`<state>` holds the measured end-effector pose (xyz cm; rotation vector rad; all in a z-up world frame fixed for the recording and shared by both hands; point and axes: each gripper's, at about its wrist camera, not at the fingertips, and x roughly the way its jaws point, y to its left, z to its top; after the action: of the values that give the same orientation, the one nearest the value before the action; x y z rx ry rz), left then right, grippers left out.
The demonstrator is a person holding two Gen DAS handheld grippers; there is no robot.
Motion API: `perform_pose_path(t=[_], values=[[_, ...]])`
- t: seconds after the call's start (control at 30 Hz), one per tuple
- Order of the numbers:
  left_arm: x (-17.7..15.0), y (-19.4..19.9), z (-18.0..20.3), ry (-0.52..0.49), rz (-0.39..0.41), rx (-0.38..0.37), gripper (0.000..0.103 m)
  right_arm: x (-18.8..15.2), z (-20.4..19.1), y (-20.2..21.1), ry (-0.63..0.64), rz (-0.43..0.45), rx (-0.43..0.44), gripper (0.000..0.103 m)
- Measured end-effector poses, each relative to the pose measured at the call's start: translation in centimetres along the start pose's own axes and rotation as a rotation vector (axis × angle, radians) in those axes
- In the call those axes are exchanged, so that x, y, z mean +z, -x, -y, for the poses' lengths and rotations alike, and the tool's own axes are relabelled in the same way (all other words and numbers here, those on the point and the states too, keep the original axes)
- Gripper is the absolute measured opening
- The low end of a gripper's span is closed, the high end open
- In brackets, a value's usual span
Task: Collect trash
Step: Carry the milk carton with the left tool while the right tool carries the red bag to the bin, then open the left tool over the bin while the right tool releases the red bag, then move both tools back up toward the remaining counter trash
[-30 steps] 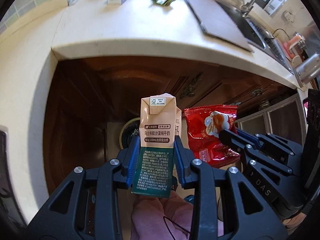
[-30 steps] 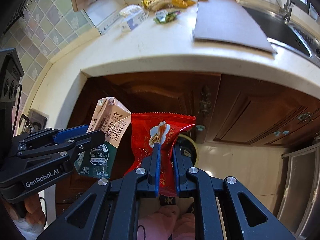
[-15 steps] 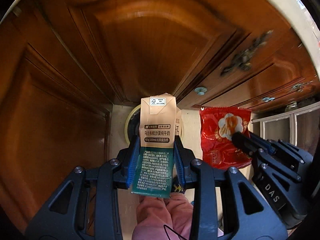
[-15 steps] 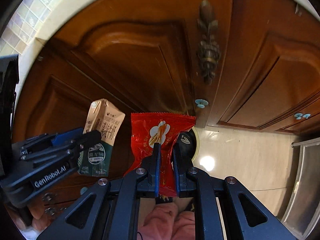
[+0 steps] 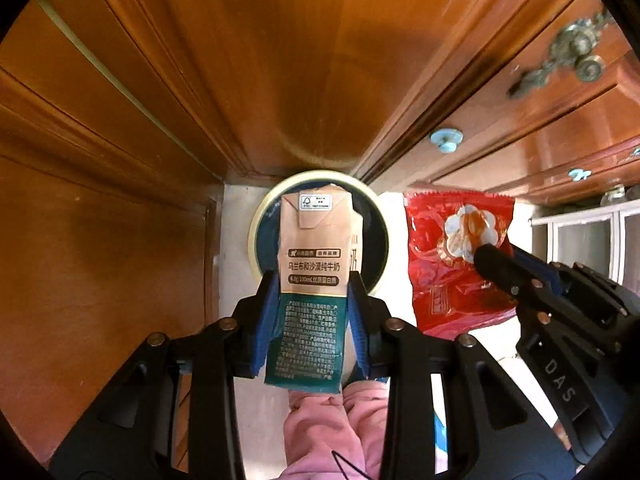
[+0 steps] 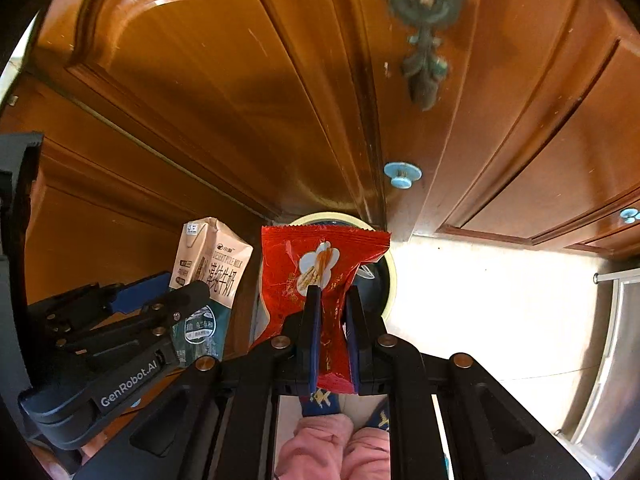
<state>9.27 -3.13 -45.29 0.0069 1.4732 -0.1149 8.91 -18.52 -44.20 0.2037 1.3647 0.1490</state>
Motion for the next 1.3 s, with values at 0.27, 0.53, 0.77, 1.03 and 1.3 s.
perform_pose_path(t=[0.27, 0.53, 0.77, 1.03, 1.3], values=[[0.0, -1.8, -0.7, -0.009, -0.009, 0.016, 0.075, 0.6, 0.3, -2.4, 0.003, -0.024, 0.001, 0.011], [-0.3, -1.9, -1.7, 0.007, 0.006, 0.060, 0.076, 0.3, -0.6, -2.8, 0.021, -0.036, 0.000, 0.012], [-0.5, -0.7, -3.1, 0.060, 0.018, 0.076, 0.076, 1.0, -0.9, -3.7, -0.008, -0.054, 0.030, 0.025], [-0.5, 1.7, -4.2, 0.103, 0.044, 0.067, 0.076, 1.6, -1.3, -2.3, -0.034, -0.034, 0.054, 0.045], [-0.3, 6.1, -3.4, 0.112, 0.079, 0.042, 0.076, 1.2, -2.0, 2.3, -0.025, -0.002, 0.040, 0.045]])
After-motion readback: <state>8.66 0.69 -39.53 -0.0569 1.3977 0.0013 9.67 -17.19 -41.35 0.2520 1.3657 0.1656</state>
